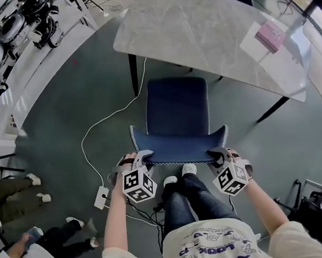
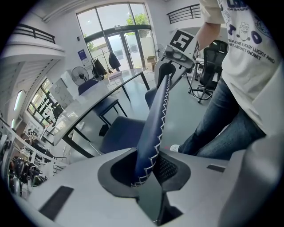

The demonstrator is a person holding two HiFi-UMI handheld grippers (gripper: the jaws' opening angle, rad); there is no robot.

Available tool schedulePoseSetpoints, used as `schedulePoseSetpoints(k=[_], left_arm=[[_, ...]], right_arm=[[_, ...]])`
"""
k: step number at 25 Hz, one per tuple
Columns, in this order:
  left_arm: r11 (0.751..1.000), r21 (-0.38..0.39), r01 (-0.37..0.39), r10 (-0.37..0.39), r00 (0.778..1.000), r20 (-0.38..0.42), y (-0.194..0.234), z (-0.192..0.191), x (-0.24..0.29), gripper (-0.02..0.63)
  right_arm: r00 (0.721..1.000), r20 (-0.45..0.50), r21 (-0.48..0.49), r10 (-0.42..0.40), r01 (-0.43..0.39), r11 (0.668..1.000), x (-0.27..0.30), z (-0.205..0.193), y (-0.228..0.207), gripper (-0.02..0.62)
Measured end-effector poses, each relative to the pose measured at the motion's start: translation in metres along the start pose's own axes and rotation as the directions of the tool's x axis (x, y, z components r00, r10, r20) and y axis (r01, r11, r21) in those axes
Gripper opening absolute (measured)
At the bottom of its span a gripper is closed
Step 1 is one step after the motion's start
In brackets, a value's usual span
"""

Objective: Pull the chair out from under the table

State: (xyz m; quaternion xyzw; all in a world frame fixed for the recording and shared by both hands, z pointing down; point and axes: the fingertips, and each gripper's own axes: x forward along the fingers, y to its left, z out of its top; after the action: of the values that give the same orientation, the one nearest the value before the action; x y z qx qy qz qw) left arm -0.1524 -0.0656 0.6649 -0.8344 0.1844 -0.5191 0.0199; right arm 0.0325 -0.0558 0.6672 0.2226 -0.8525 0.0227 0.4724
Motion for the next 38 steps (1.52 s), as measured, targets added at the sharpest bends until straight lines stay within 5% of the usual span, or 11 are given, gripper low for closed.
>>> schedulePoseSetpoints(k=[20,38], left_arm=[[0.999,0.035,0.037,-0.037,0.999,0.001,-0.109,-0.048,-0.045,0.106],[0.997,0.065,0.050,-0.050,0.999,-0.006,-0.142,-0.062,-0.057,0.104]], right_arm=[[0.999,-0.044,0.025,-0.016,0.017,1.000,-0.027,-0.015,0.132,0.092],[0.999,-0.045,0.028,-0.020,0.021,0.999,-0.035,-0.020,0.170,0.092]])
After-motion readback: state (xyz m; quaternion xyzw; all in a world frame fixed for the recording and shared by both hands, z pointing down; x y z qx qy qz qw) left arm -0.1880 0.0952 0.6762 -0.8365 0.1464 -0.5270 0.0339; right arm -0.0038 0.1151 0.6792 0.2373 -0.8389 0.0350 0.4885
